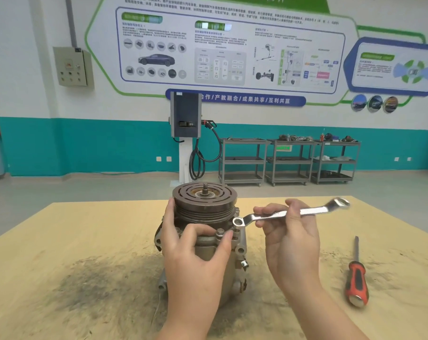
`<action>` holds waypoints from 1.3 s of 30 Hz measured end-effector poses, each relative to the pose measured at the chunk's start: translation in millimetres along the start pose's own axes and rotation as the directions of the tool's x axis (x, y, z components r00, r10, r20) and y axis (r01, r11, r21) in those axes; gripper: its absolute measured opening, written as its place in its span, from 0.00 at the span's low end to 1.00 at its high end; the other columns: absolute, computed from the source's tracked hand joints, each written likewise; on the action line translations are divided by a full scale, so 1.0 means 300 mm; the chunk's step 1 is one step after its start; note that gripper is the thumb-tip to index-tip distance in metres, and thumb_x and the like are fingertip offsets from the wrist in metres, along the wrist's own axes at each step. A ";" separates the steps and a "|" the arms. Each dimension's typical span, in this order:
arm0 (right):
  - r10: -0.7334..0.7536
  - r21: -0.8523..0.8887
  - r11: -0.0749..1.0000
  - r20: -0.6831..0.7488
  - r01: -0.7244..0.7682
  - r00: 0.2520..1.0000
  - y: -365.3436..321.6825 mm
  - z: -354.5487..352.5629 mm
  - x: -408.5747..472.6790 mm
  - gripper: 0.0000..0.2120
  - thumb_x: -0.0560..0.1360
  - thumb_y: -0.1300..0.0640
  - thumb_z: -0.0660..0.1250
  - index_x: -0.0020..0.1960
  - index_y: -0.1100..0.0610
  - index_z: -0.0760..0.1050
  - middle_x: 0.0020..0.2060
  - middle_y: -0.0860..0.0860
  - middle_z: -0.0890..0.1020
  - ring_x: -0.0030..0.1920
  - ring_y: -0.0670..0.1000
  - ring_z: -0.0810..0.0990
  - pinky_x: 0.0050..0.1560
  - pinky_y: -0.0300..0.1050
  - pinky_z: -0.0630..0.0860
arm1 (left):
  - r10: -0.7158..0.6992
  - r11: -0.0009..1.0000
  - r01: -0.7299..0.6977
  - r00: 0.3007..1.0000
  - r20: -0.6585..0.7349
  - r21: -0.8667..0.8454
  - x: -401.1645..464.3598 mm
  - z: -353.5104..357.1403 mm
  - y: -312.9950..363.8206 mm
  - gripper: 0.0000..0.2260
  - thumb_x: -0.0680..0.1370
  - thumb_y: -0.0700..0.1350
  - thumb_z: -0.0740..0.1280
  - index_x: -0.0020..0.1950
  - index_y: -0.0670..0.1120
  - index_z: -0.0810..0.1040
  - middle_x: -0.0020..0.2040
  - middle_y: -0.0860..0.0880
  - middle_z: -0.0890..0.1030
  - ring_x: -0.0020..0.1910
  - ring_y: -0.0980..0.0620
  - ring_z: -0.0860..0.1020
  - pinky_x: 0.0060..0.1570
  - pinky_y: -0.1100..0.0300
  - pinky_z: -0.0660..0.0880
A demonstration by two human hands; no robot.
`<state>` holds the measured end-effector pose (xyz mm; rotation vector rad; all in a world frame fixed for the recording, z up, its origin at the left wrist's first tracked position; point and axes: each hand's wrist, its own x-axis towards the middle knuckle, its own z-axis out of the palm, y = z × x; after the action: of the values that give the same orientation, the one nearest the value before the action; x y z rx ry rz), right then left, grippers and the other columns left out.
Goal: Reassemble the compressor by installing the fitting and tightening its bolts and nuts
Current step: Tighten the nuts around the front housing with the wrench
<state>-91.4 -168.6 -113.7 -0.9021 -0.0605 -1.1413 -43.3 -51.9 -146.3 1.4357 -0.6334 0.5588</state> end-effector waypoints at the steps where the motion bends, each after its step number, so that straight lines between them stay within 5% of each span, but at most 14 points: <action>1: -0.136 -0.049 0.989 0.024 0.137 0.990 0.011 0.004 -0.019 0.06 0.82 0.54 0.54 0.52 0.56 0.66 0.33 0.56 0.81 0.36 0.56 0.83 0.36 0.43 0.79 | -0.001 1.000 0.001 1.000 0.012 0.008 -0.001 0.000 -0.006 0.07 0.68 0.53 0.75 0.37 0.56 0.78 0.74 0.70 0.56 0.75 0.58 0.62 0.74 0.60 0.60; 4: -0.473 -0.209 0.821 0.274 0.532 0.838 0.032 0.013 -0.067 0.03 0.82 0.50 0.57 0.53 0.47 0.69 0.37 0.56 0.82 0.37 0.55 0.83 0.40 0.46 0.80 | -0.003 1.000 0.002 0.999 0.050 0.022 -0.006 0.001 -0.015 0.05 0.71 0.47 0.74 0.39 0.56 0.80 0.76 0.66 0.55 0.73 0.46 0.67 0.73 0.46 0.62; 6: -0.503 -0.288 0.697 0.457 0.657 0.733 0.043 0.013 -0.094 0.06 0.83 0.49 0.57 0.54 0.41 0.73 0.40 0.55 0.82 0.39 0.53 0.83 0.42 0.48 0.79 | 0.029 0.999 -0.030 0.999 0.044 0.038 -0.011 -0.002 -0.014 0.05 0.73 0.45 0.73 0.41 0.56 0.81 0.74 0.68 0.53 0.76 0.53 0.60 0.75 0.48 0.59; 9: -0.460 -0.320 0.551 0.653 0.770 0.601 0.057 0.010 -0.125 0.09 0.83 0.51 0.58 0.53 0.53 0.76 0.42 0.53 0.82 0.44 0.52 0.82 0.42 0.50 0.78 | 0.024 0.999 -0.024 1.000 -0.004 0.024 -0.012 -0.007 -0.007 0.04 0.72 0.46 0.73 0.41 0.54 0.81 0.71 0.70 0.53 0.76 0.56 0.57 0.73 0.45 0.61; 11: -0.451 -0.354 0.584 0.607 0.731 0.654 0.040 0.032 -0.130 0.08 0.83 0.50 0.56 0.52 0.48 0.75 0.41 0.52 0.82 0.42 0.50 0.82 0.41 0.48 0.78 | 0.021 1.000 -0.020 0.999 -0.046 0.019 -0.006 -0.015 -0.001 0.05 0.73 0.54 0.71 0.43 0.56 0.78 0.70 0.70 0.55 0.75 0.53 0.59 0.70 0.42 0.64; 14: -0.449 -0.339 0.766 0.326 0.546 0.832 -0.018 0.053 -0.103 0.06 0.83 0.51 0.55 0.53 0.45 0.70 0.35 0.51 0.82 0.36 0.52 0.82 0.38 0.44 0.78 | 0.030 0.999 -0.031 0.992 -0.122 -0.010 0.003 -0.023 -0.011 0.11 0.73 0.61 0.65 0.51 0.57 0.72 0.70 0.65 0.60 0.75 0.54 0.59 0.69 0.41 0.66; 16: -0.274 -0.239 0.925 0.120 0.295 0.954 -0.050 0.043 -0.062 0.03 0.83 0.57 0.54 0.53 0.52 0.66 0.33 0.54 0.82 0.34 0.53 0.82 0.37 0.40 0.78 | 0.000 1.000 -0.001 0.990 -0.141 -0.011 0.011 -0.028 -0.028 0.23 0.69 0.63 0.65 0.59 0.56 0.65 0.72 0.60 0.57 0.76 0.59 0.54 0.73 0.44 0.62; 18: -0.067 -0.147 0.987 0.019 0.069 0.998 -0.056 0.027 -0.018 0.04 0.84 0.61 0.53 0.54 0.55 0.66 0.31 0.54 0.81 0.34 0.52 0.82 0.36 0.38 0.78 | -0.068 0.996 0.072 0.995 -0.078 0.053 0.018 -0.028 -0.038 0.40 0.64 0.69 0.68 0.70 0.58 0.56 0.74 0.59 0.53 0.77 0.59 0.50 0.75 0.49 0.56; 21: 0.160 0.003 0.987 -0.033 -0.160 0.987 -0.035 0.015 0.022 0.05 0.83 0.66 0.54 0.56 0.59 0.65 0.28 0.54 0.81 0.34 0.52 0.83 0.31 0.37 0.77 | -0.140 0.972 0.133 0.990 0.021 0.195 0.020 -0.023 -0.052 0.60 0.56 0.72 0.70 0.79 0.49 0.48 0.77 0.51 0.51 0.77 0.54 0.49 0.76 0.47 0.51; 25: 0.333 0.069 0.941 -0.021 -0.331 0.943 -0.028 0.013 0.069 0.05 0.82 0.67 0.55 0.55 0.61 0.66 0.28 0.54 0.80 0.32 0.52 0.83 0.27 0.38 0.76 | -0.164 0.965 0.151 0.985 0.047 0.216 0.026 -0.024 -0.060 0.61 0.54 0.68 0.72 0.79 0.47 0.48 0.76 0.48 0.56 0.74 0.58 0.51 0.73 0.54 0.52; 29: 0.528 -0.067 0.849 0.110 -0.524 0.842 -0.052 0.030 0.141 0.06 0.82 0.66 0.56 0.47 0.63 0.68 0.27 0.53 0.77 0.30 0.50 0.81 0.27 0.37 0.76 | -0.143 0.968 0.126 0.988 0.064 0.218 0.031 -0.025 -0.068 0.60 0.56 0.62 0.76 0.79 0.45 0.49 0.74 0.48 0.60 0.72 0.59 0.52 0.69 0.58 0.54; 34: 0.437 0.024 0.893 0.183 -0.449 0.880 -0.057 0.006 0.105 0.07 0.82 0.63 0.53 0.46 0.61 0.67 0.32 0.55 0.76 0.36 0.53 0.82 0.34 0.40 0.80 | -0.168 0.971 0.152 0.983 0.076 0.183 0.038 -0.035 -0.069 0.62 0.53 0.70 0.72 0.79 0.47 0.47 0.74 0.50 0.59 0.72 0.60 0.52 0.69 0.57 0.54; 37: 0.148 0.026 0.988 0.180 -0.155 0.973 -0.039 -0.039 0.004 0.04 0.80 0.60 0.54 0.50 0.60 0.67 0.37 0.58 0.80 0.45 0.57 0.84 0.41 0.45 0.81 | -0.177 0.975 0.161 0.979 0.100 0.151 0.034 -0.044 -0.076 0.63 0.52 0.72 0.72 0.79 0.53 0.46 0.73 0.56 0.56 0.73 0.62 0.50 0.70 0.54 0.53; 39: -0.124 -0.124 0.980 0.243 0.158 0.962 -0.015 -0.049 -0.065 0.04 0.80 0.58 0.57 0.50 0.56 0.70 0.43 0.57 0.83 0.51 0.58 0.83 0.48 0.48 0.81 | -0.162 0.978 0.147 0.982 0.096 0.148 0.029 -0.042 -0.081 0.62 0.52 0.71 0.72 0.78 0.54 0.47 0.72 0.57 0.56 0.73 0.61 0.50 0.71 0.54 0.54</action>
<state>-109.6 -164.0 -129.9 -1.1731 -0.2421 -1.1779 -19.5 -41.0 -158.1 1.6409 -0.5700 0.4120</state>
